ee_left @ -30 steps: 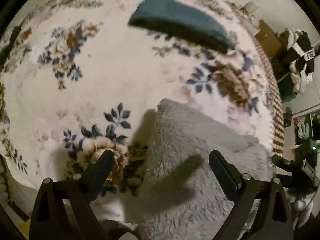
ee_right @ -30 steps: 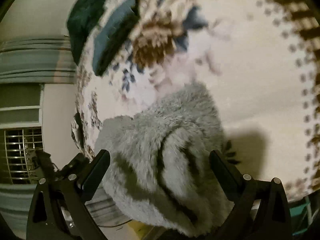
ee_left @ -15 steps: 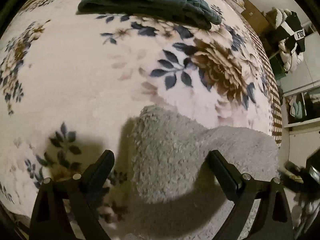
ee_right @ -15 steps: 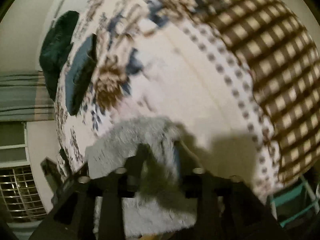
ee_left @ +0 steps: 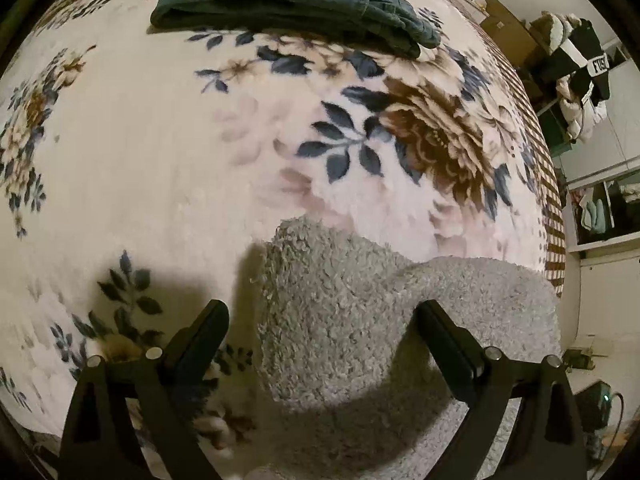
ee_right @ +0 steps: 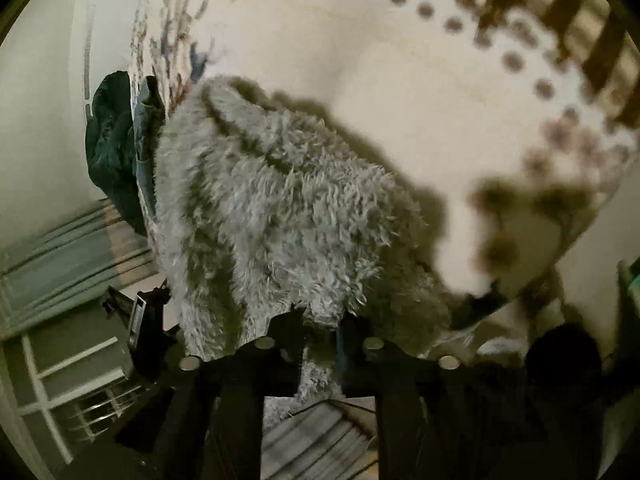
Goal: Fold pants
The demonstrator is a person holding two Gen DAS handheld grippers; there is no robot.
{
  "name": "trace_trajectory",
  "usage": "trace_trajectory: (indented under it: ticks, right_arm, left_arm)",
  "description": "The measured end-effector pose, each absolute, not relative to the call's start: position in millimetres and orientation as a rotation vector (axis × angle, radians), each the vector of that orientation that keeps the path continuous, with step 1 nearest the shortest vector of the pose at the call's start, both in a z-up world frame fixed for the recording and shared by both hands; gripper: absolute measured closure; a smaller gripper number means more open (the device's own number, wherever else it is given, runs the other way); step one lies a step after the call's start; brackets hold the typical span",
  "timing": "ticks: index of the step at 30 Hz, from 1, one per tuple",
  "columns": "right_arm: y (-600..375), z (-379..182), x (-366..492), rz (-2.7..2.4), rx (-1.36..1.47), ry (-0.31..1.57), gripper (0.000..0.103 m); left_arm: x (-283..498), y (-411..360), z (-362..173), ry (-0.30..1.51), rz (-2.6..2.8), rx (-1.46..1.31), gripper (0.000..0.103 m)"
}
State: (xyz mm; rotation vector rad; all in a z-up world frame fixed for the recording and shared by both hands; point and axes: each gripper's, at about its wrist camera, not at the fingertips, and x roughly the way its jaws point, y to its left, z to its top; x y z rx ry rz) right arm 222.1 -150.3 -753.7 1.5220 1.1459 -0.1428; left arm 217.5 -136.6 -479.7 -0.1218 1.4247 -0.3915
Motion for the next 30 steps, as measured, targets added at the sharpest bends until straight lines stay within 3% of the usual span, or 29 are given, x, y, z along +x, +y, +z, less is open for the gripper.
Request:
trace_trajectory:
  ticks: [4,8,10,12,13,16,18,21,24,27,30]
  right_arm:
    - [-149,-743,193,-0.192,1.427,1.261,0.096]
    - [-144,-766,198,-0.157,1.382,1.385,0.093]
    - [-145,-762,213,-0.113,1.34,1.409,0.082]
    - [-153,-738,220,-0.089,1.261,1.369,0.053]
    - [-159,-724,223,-0.084,1.238,1.321,0.045]
    - [-183,-696,232,-0.061,1.238,1.171,0.03]
    - [-198,-698,252,-0.081,1.227,1.15,0.028]
    - [-211,-726,295,-0.063,1.25,1.158,0.028]
    - [-208,-780,332,0.022,1.376,1.287,0.027]
    - [-211,-787,343,-0.021,1.343,1.259,0.08]
    - [-226,-770,341,-0.133,1.282,1.15,0.081]
  left_arm:
    - [213,-144,-481,1.438,-0.431,-0.106,0.005]
    - [208,-151,-476,1.431,-0.436,-0.079,0.005]
    - [207,-150,-469,1.431,-0.438,-0.084,0.005]
    - [204,-147,-456,1.411,-0.455,-0.1,0.005]
    - [203,-146,-451,1.404,-0.458,-0.101,0.005]
    - [200,-146,-442,1.384,-0.469,-0.104,0.005]
    - [202,-149,-447,1.392,-0.459,-0.098,0.005]
    - [203,-151,-462,1.412,-0.436,-0.101,0.005]
    - [201,-150,-475,1.424,-0.427,-0.101,0.005]
    - [203,-144,-484,1.437,-0.415,-0.13,0.004]
    - [209,-141,-498,1.459,-0.433,-0.178,0.0]
